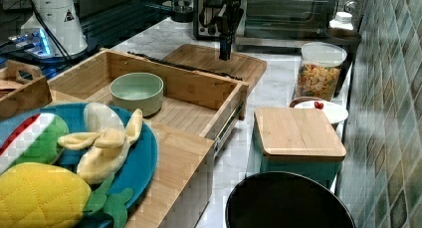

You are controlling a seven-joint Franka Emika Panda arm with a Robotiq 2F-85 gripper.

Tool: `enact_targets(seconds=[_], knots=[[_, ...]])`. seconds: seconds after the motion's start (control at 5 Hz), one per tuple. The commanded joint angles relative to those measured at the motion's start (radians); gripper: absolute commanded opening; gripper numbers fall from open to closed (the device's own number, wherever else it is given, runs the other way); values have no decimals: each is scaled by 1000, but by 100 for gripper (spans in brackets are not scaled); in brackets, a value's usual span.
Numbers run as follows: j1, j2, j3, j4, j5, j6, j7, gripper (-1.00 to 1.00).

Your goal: Close the drawer.

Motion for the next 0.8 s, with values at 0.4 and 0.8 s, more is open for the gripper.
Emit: enact_targets(seconds=[0.4,0.8], knots=[[-77,-47,-65,-74,-12,10,-115,-100],[-175,-64,-106,-70,38,-6,-301,-100]])
